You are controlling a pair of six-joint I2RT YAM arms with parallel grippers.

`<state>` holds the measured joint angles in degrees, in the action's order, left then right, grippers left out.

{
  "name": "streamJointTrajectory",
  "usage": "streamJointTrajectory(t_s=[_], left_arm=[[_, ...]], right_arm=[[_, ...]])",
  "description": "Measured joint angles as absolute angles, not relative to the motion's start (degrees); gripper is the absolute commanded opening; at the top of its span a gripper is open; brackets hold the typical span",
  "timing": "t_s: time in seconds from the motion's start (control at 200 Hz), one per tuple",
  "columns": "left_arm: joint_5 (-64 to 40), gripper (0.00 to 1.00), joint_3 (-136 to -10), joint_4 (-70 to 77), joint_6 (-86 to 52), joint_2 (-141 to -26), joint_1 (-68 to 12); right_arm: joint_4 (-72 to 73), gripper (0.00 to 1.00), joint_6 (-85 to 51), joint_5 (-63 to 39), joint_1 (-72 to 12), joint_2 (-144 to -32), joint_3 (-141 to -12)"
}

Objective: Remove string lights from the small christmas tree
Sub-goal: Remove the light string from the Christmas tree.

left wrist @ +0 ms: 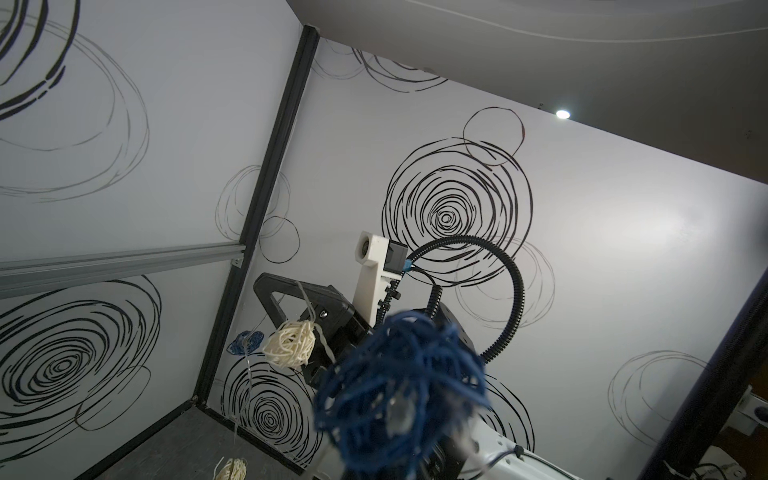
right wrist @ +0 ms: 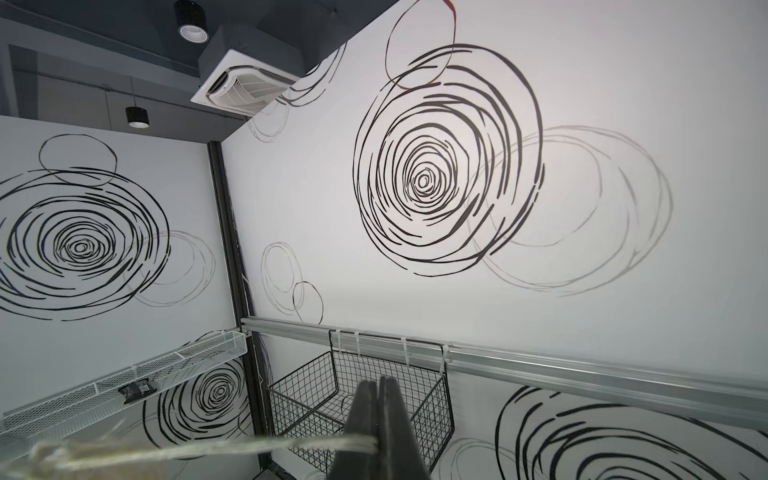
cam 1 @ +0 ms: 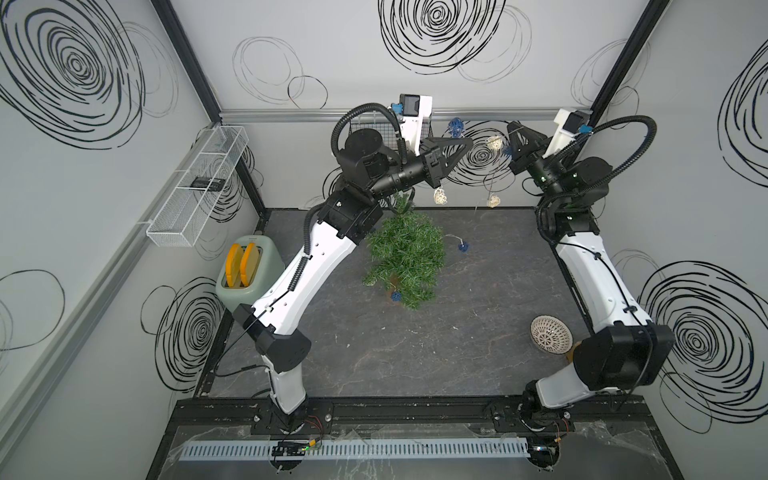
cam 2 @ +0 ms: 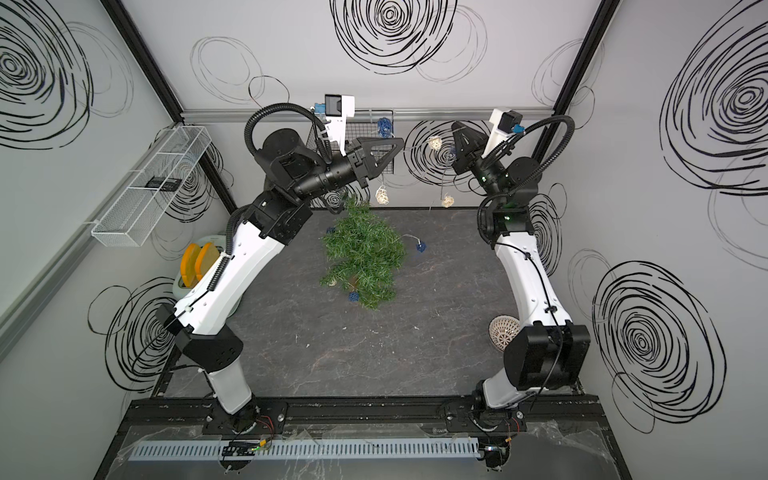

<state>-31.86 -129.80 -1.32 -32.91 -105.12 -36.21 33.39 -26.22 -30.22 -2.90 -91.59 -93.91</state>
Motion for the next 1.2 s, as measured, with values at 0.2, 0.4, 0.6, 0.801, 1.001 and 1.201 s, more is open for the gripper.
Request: streamJointTrajectory(t_s=[0.2, 0.4, 0.6, 0.801, 1.001, 1.201], left_arm=[[-33.4, 0.0, -130.0, 3.3, -36.2, -107.2, -31.7], [-34.3, 0.0, -130.0, 7.2, -39.3, -107.4, -27.2], [-35.3, 0.0, -130.0, 11.2, -41.3, -107.4, -23.5], [-36.4, 0.0, -129.2, 14.0, -42.5, -107.2, -20.0], [-37.9, 0.0, -124.8, 15.4, -42.9, -106.2, -15.9], [-41.0, 0.0, -118.4, 16.6, -42.9, -105.6, -13.4]], right_arm=[[37.1, 0.0, -30.6, -37.5, -2.9, -103.2, -106.1], [39.1, 0.0, -33.9, -42.0, -4.6, -113.4, -121.3], [37.8, 0.0, -35.2, -43.9, -6.8, -123.0, -138.3], [37.0, 0.0, -35.8, -46.3, -9.1, -130.0, -146.5], [37.2, 0.0, -36.1, -47.3, -11.1, -132.6, -146.5], [38.2, 0.0, -37.1, -47.2, -11.3, -133.1, -146.5]])
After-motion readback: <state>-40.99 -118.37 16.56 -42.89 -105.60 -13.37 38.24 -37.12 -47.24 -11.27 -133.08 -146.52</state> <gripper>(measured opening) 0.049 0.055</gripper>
